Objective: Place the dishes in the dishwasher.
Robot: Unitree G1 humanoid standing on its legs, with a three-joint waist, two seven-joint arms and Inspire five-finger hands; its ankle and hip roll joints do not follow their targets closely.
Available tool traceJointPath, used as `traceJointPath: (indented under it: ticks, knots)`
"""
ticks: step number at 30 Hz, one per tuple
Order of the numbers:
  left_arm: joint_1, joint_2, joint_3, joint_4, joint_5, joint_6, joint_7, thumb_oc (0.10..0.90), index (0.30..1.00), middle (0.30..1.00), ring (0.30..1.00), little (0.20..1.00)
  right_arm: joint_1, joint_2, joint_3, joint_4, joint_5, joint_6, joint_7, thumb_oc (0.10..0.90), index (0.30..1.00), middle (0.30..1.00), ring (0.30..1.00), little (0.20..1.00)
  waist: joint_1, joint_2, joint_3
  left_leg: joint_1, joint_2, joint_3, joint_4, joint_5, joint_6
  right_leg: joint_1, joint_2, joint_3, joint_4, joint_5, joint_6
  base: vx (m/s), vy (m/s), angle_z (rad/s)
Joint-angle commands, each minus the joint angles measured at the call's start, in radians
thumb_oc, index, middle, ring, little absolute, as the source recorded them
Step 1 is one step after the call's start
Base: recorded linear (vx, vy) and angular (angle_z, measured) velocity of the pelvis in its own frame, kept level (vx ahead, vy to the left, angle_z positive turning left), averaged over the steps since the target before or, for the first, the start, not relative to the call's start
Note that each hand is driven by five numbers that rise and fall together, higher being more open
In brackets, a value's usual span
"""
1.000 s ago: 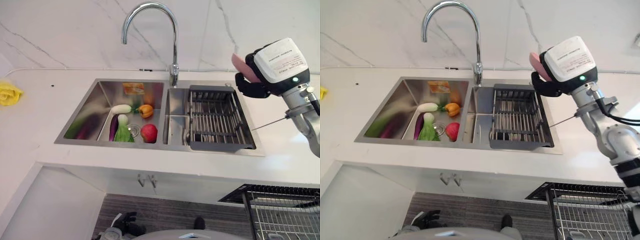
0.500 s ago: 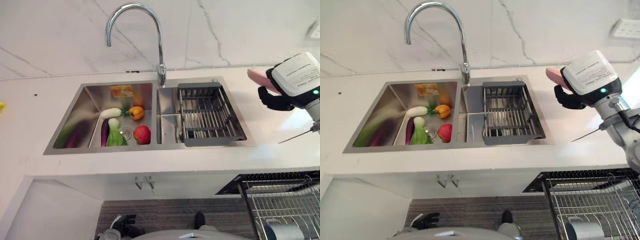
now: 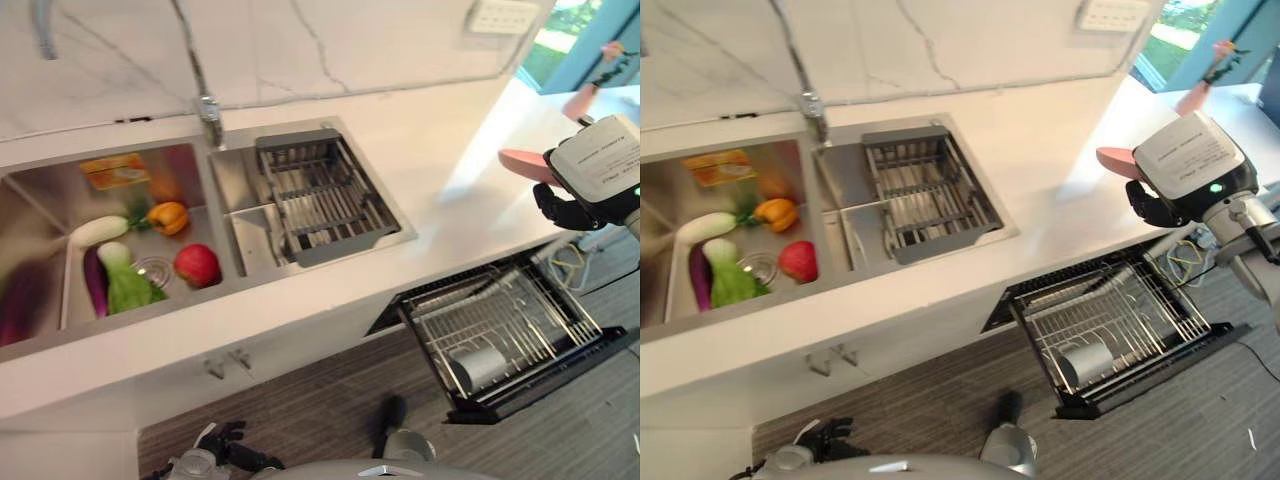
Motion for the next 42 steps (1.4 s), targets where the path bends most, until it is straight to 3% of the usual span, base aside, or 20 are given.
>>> traceJointPath:
  ticks: [1,7,10,18,34,42]
  knots:
    - [0.006,-0.023,-0.008,0.016,0.017,-0.001,-0.016,0.8,0.9,0.9,0.9,0.9,-0.104,-0.027,-0.1,0.001,-0.043,0.084,-0.036,0.4,0.3,0.3,0.3,0.3,0.061,0.004,-0.065,-0.1,-0.017,-0.039,-0.015,0.007,0.02,0.077,-0.034,0.078,0.121,-0.163,0.098,-0.09,-0.049,-1.06]
    - [0.016,-0.037,-0.012,-0.004,-0.021,-0.005,-0.012,0.8,0.9,0.9,0.9,0.9,-0.101,0.02,-0.095,-0.006,-0.059,0.097,-0.033,0.4,0.3,0.3,0.3,0.3,0.106,-0.023,-0.11,-0.126,-0.022,0.04,-0.011,0.037,0.013,0.168,-0.005,0.044,-0.002,-0.149,0.106,-0.06,-0.124,-0.77]
    - [0.021,-0.058,0.0,0.004,-0.03,-0.01,-0.004,0.8,0.9,0.9,0.9,0.9,-0.111,0.044,-0.075,-0.048,-0.057,0.078,-0.036,0.4,0.3,0.3,0.3,0.3,0.099,-0.01,-0.123,-0.103,0.005,0.068,-0.01,0.051,-0.007,0.183,0.037,0.056,-0.091,-0.174,0.097,0.06,-0.187,-0.75]
    - [0.024,-0.089,-0.023,-0.029,-0.059,-0.016,-0.003,0.8,0.9,0.9,0.9,0.9,-0.166,0.084,0.036,-0.096,-0.018,0.025,-0.019,0.4,0.3,0.3,0.3,0.3,0.081,0.017,-0.117,-0.076,0.065,0.103,-0.006,0.095,-0.051,0.203,0.104,0.069,-0.153,-0.224,0.064,0.0,-0.144,-0.35]
    - [0.039,-0.102,-0.028,-0.012,-0.023,-0.016,0.007,0.8,0.9,0.9,0.9,0.9,-0.096,0.19,0.11,-0.084,-0.028,-0.004,-0.002,0.4,0.3,0.3,0.3,0.3,0.086,0.042,-0.107,-0.087,0.079,0.062,-0.011,0.103,-0.065,0.211,0.124,0.038,-0.157,-0.236,0.045,0.0,-0.01,0.13]
    - [0.047,-0.086,-0.029,-0.013,-0.028,-0.018,0.022,0.8,0.9,0.9,0.9,0.9,-0.066,0.312,0.246,0.185,-0.071,0.04,-0.001,0.4,0.3,0.3,0.3,0.3,0.115,0.044,-0.079,-0.123,0.066,0.023,-0.014,0.103,-0.061,0.194,0.108,0.009,-0.155,-0.222,0.049,-0.01,0.014,0.19]
